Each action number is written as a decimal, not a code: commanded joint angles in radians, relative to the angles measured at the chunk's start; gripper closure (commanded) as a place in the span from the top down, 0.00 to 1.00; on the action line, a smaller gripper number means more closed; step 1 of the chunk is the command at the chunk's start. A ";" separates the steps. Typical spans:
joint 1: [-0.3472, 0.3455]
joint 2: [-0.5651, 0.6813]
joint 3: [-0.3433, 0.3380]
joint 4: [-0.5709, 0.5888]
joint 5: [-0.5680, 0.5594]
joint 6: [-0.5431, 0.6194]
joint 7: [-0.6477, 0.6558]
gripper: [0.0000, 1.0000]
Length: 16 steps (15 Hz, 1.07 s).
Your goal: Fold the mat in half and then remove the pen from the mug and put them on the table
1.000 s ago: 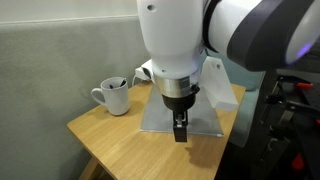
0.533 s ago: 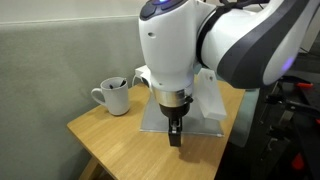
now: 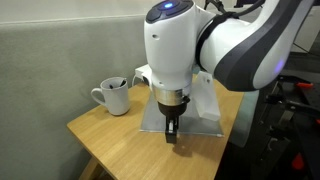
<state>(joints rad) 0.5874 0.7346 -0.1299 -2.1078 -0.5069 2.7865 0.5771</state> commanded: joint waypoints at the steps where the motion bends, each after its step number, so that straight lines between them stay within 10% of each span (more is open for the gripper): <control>1: 0.044 -0.004 -0.052 -0.016 0.027 0.027 -0.006 0.62; 4: 0.066 -0.007 -0.079 -0.022 0.038 0.024 -0.002 0.85; 6: 0.077 -0.008 -0.096 -0.026 0.040 0.023 0.000 0.50; 13: 0.107 -0.008 -0.125 -0.026 0.041 0.023 0.001 0.02; 16: 0.109 -0.007 -0.124 -0.026 0.043 0.021 -0.002 0.00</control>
<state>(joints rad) 0.6699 0.7349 -0.2319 -2.1150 -0.4836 2.7890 0.5776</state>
